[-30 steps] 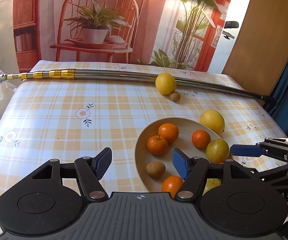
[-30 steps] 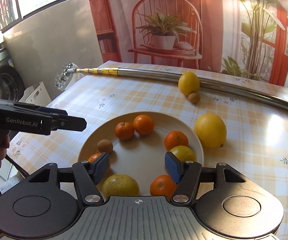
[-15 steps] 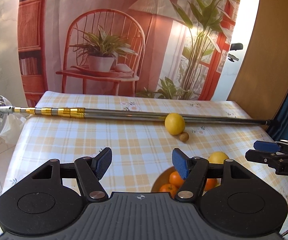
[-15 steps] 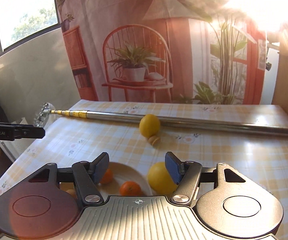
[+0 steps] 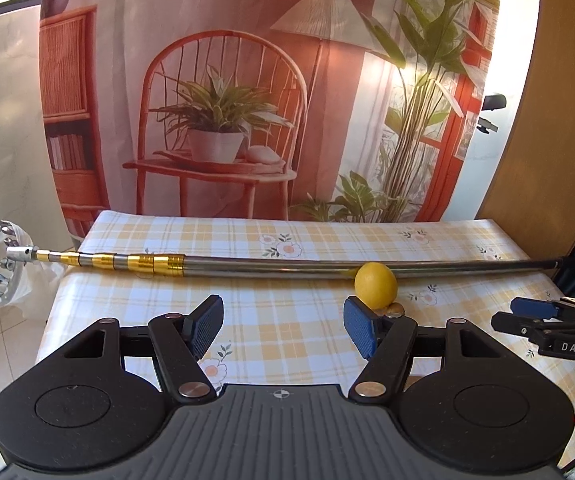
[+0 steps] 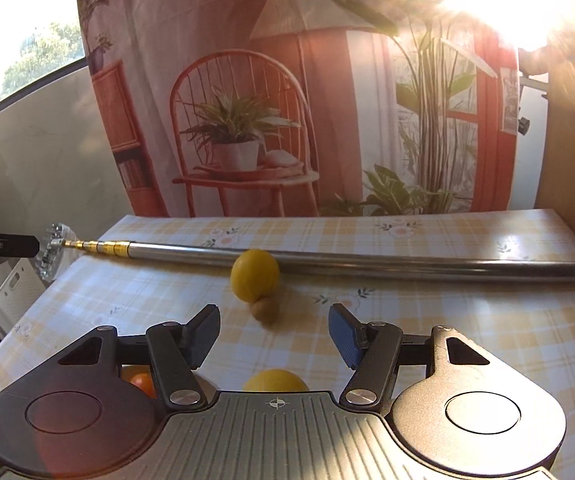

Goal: Organize fruits
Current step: 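Grasp a lemon by the pole with the right tool while the left tool moves toward the small kiwi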

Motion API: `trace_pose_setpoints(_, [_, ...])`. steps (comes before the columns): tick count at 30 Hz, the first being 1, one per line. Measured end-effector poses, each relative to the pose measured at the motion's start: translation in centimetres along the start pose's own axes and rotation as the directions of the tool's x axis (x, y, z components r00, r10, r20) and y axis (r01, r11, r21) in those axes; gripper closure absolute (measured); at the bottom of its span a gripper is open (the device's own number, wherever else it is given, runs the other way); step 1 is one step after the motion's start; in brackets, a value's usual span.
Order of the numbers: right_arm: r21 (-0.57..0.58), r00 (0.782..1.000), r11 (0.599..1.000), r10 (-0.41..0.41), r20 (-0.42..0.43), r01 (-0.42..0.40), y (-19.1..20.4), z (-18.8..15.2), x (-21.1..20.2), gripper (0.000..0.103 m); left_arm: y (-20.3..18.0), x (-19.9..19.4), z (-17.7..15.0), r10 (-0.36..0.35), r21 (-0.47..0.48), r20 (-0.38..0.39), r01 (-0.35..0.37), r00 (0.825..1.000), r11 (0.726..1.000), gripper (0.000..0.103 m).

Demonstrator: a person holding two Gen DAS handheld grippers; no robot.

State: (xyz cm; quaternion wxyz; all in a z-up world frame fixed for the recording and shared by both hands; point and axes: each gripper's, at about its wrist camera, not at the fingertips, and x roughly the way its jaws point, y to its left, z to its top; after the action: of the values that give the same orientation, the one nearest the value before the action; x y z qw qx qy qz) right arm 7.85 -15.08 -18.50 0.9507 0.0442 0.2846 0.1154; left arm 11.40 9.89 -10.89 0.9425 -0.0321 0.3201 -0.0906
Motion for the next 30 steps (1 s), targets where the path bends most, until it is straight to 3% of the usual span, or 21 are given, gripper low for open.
trace_pose_setpoints(10, [0.166,0.988,0.983,0.099,-0.118,-0.079,-2.7,-2.5,3.6,0.046,-0.1,2.1,-0.6,0.002,0.027,-0.084,0.001,0.996,1.0,0.034])
trace_pose_setpoints(18, [0.152,0.989,0.985,0.101,-0.11,-0.084,-2.6,-2.5,3.1,0.046,0.8,1.2,-0.2,-0.002,0.0,-0.101,0.002,0.995,1.0,0.034])
trace_pose_setpoints(30, [0.035,0.988,0.997,0.076,-0.138,-0.072,-0.4,-3.9,2.8,0.046,3.8,-0.9,-1.6,0.083,0.067,-0.161,-0.073,0.983,0.995,0.034])
